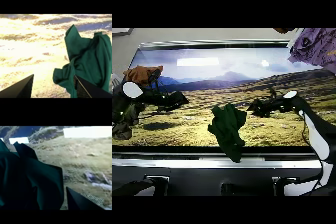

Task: Fold the clothes and pants, and hang the long-sleeved shirts on hangers.

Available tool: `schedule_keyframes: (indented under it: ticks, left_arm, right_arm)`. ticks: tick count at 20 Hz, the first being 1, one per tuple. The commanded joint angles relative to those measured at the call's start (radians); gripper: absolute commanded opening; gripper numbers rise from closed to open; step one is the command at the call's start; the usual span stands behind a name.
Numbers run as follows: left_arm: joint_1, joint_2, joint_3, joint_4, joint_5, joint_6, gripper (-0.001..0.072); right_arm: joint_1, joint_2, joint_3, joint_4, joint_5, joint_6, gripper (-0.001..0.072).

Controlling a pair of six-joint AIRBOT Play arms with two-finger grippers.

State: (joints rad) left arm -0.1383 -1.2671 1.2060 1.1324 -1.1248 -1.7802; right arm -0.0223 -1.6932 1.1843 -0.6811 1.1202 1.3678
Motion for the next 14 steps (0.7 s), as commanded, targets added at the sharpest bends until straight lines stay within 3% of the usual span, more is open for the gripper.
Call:
schedule_keyframes:
  ticks: [1,5,6,7,9,12,14]
  left_arm:
    - [0.006,0.001,0.000,0.002,-0.002,0.000,0.0576]
    - [0.006,0.001,0.000,0.002,-0.002,0.000,0.0576]
    - [0.006,0.001,0.000,0.002,-0.004,0.000,0.0575]
    - [0.006,0.001,0.000,0.001,-0.021,0.000,0.0576]
    - [0.008,-0.001,-0.003,0.003,-0.055,0.000,0.0576]
    - [0.043,-0.011,-0.087,-0.045,-0.035,0.079,0.0577]
    - [0.062,-0.040,-0.192,-0.216,0.022,0.190,0.0576]
  right_arm:
    - [0.058,-0.022,0.000,-0.017,-0.076,0.010,0.0423]
    - [0.109,-0.022,0.000,-0.084,-0.117,0.046,0.0420]
    - [0.119,-0.022,0.000,-0.089,-0.128,0.046,0.0376]
    - [0.123,-0.022,0.000,-0.092,-0.136,0.046,0.0301]
    - [0.124,-0.020,0.000,-0.097,-0.151,0.046,0.0034]
    - [0.122,0.010,0.001,-0.106,-0.162,0.046,0.0028]
    - [0.122,0.043,0.001,-0.127,-0.152,0.046,0.0028]
